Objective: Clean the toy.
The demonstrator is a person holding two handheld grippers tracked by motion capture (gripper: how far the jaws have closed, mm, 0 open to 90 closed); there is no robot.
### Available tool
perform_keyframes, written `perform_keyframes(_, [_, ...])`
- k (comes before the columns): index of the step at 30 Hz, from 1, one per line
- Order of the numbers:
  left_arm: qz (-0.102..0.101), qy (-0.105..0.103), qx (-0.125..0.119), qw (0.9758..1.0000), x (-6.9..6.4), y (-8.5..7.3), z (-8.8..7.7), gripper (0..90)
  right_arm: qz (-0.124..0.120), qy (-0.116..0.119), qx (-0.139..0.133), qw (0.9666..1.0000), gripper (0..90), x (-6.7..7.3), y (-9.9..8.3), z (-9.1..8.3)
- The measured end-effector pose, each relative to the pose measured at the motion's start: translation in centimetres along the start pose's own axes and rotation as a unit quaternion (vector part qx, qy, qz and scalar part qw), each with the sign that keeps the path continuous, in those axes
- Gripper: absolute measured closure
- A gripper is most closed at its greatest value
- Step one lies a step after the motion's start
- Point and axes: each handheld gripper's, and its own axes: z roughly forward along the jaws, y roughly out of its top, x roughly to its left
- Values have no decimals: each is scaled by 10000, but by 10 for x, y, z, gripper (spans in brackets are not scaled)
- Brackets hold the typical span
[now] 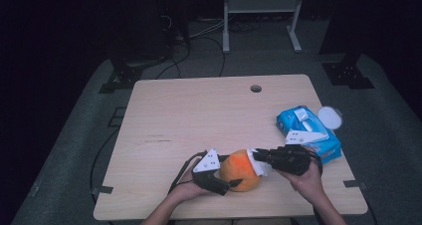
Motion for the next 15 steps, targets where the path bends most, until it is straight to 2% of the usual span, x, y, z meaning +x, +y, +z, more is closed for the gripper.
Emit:
perform_keyframes(2, [1,12,35,10000,0,1,0,189,-106,-168,184,9996,812,-1,-4,6])
perform_keyframes(4, [-59,40,33,10000,0,2,0,202,144,-138,158,9997,813,-13,-9,6])
perform_keyframes(7, [-85,31,22,10000,1,2,0,204,406,-408,144,9982,813,-28,-17,-1])
perform_keyframes(9, [-113,19,2,9999,1,2,-1,204,430,-588,220,9971,815,-30,-19,-4])
perform_keyframes(10, [-140,22,-5,9999,1,2,-2,204,441,-607,185,9970,816,-30,-19,-5])
perform_keyframes(12, [-189,34,-18,9998,2,3,-2,207,483,-422,-8,9979,817,-25,-14,-7])
perform_keyframes(13, [-189,34,-18,9998,2,3,-2,213,483,-422,-8,9979,817,-25,-14,-7])
perform_keyframes(14, [-183,74,-16,9998,1,4,-2,224,424,-10,-238,9988,816,-9,-5,-4])
perform_keyframes(15, [-187,92,-47,9998,0,5,-1,233,341,0,-222,9992,814,-6,-3,-2])
